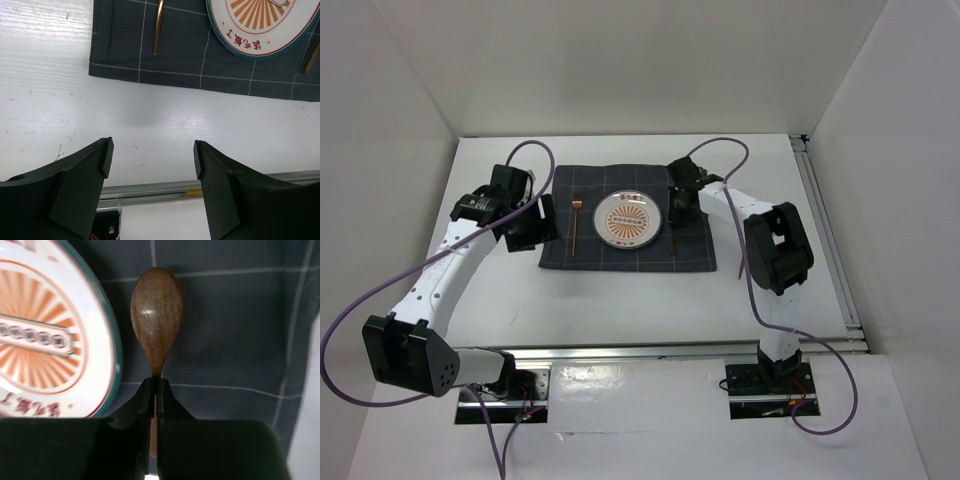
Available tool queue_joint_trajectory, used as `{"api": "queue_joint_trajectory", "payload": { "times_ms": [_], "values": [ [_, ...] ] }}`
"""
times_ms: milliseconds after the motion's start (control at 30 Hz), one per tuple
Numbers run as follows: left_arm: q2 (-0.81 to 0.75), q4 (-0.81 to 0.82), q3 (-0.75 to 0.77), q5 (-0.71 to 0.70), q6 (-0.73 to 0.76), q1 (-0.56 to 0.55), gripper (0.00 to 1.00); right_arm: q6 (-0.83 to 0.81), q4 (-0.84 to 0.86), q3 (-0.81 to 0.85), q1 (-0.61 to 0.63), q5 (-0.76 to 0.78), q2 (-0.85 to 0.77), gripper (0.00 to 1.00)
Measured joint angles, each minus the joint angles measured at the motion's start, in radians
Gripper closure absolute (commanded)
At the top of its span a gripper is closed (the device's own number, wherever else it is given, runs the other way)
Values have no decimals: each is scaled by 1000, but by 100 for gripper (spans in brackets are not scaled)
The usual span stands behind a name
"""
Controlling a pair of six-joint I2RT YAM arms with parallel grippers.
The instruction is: Set the dinner table for one person
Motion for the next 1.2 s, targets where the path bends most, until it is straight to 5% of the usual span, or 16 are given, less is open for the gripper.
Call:
{"api": "queue_joint_trajectory", "payload": {
  "times_ms": [67,167,467,700,1033,1200],
  "values": [
    [-6,0,0,2,10,0,17,11,-11,2,0,-4,39,60],
    [-17,0,0,3,15,0,17,22,-33,3,2,-1,49,43],
    [-30,-32,41,-7,40,0,17,33,-72,-55,-38,80,-171,30],
    [-85,-31,70,-19,40,-1,17,36,-55,-353,-375,57,-484,16],
    [-131,-21,73,-26,39,-1,17,18,-12,-491,-433,-26,-299,46],
    [-120,-28,73,-26,39,-1,17,18,24,-486,-433,-18,-287,100]
  ]
}}
